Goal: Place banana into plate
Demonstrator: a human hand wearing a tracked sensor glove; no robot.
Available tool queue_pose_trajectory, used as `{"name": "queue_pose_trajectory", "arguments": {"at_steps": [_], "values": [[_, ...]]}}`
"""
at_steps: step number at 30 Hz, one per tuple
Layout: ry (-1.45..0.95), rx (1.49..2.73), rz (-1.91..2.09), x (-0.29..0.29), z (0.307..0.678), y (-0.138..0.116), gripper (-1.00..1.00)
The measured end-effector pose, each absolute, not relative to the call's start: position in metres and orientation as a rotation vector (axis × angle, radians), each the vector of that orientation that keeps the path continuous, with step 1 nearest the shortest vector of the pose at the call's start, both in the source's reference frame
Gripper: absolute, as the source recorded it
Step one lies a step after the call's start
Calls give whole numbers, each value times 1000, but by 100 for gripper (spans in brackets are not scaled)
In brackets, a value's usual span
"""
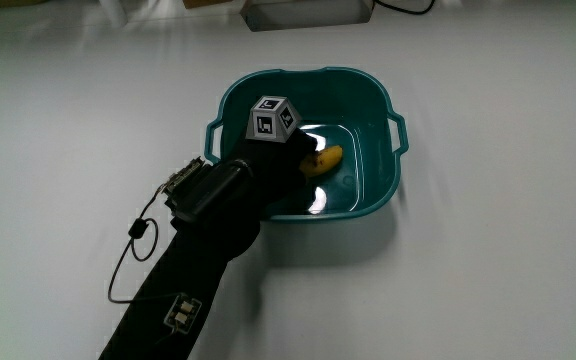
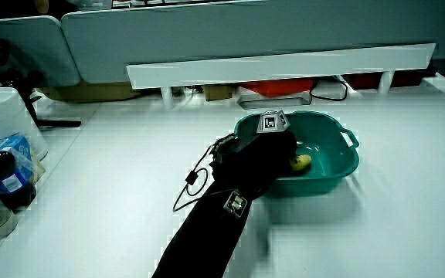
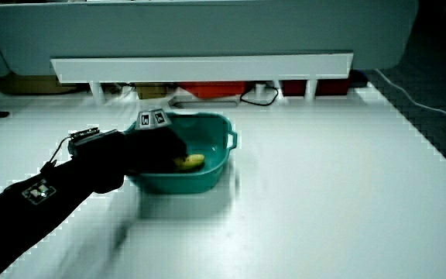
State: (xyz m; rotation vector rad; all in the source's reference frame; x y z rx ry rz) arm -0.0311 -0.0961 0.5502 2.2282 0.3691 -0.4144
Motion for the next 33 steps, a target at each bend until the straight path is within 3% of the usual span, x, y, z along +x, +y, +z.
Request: {"name": "queue_pose_trajectory", "arguments": {"at_steps": [6,26,33], "values": [[373,2240,-389,-33,555,-94,0],[285,2267,-522,-49,541,-99,-100],[303,2272,-643,-59,532,-104,-100]]}}
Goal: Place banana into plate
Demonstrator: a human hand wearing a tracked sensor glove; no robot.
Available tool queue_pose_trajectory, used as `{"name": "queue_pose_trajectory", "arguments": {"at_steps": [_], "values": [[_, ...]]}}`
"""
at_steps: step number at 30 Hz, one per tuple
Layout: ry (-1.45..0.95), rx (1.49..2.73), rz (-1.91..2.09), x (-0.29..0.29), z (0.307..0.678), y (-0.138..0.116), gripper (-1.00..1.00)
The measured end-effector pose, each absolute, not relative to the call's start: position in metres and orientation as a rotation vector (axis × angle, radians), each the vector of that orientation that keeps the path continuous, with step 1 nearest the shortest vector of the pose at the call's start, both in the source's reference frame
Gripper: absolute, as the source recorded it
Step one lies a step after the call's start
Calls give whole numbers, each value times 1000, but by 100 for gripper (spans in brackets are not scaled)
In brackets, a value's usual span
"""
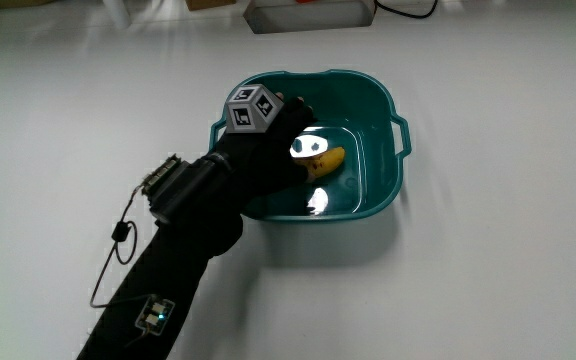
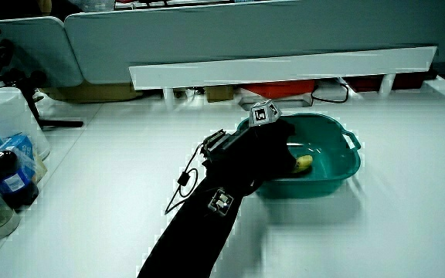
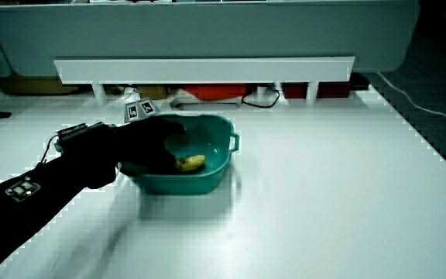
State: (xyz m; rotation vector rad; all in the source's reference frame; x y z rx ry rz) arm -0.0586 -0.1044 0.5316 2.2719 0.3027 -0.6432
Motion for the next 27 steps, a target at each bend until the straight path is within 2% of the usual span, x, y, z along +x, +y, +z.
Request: {"name": "queue_pose_trajectory", "arguments": {"at_steps": [6,9,10,11,12,15,16,18,19,24,27], "values": [[272,2289,-724,-80,519,-101,-100],[321,2268,-851,-98,533,-100,-100],[388,2337,-849,-105,538,-102,-100],[402,2300,-932,-112,544,-103,-100],[381,2275,-962,-119,535,-102,-100],[280,2345,-862,-132,496,-94,-100],[303,2375,-865,-136,492,-92,-100],[200,2321,-914,-144,485,-86,-100],[272,2376,-908,-149,484,-85,-100],[199,2345,-936,-172,479,-73,-100],[187,2387,-891,-184,477,-66,-100]]}}
